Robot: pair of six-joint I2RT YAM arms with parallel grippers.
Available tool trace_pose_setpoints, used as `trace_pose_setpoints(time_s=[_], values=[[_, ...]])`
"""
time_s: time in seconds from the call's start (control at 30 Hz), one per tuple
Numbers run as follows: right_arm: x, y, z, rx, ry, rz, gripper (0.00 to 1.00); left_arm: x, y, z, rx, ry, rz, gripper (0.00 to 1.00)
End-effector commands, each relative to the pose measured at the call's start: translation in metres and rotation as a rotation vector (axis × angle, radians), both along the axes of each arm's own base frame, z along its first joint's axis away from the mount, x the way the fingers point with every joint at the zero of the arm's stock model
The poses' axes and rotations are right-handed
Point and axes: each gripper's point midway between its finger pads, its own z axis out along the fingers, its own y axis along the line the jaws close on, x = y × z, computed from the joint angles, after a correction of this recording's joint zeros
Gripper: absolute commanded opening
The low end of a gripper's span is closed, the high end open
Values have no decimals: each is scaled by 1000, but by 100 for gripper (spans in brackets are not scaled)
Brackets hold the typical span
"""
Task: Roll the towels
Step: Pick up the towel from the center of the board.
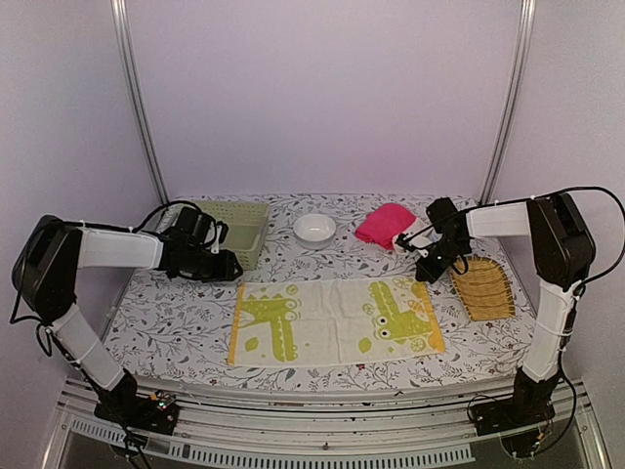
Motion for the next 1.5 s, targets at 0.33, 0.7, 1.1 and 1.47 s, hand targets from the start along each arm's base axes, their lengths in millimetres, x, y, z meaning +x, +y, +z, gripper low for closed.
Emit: trace_pose_setpoints(time_s=[0.33,0.7,1.1,1.47], values=[[-8,-13,-12,-42,36,-17,3,14,-13,-27,27,60,-39,29],[-10,-12,-14,-37,48,-14,3,10,-18,-57,154,105,-66,24],[-11,-11,-15,-35,54,-13,3,-3,-20,-65,369,117,-100,26],[-11,-11,-16,-35,59,-14,3,-4,-11,-68,409,115,-59,9]])
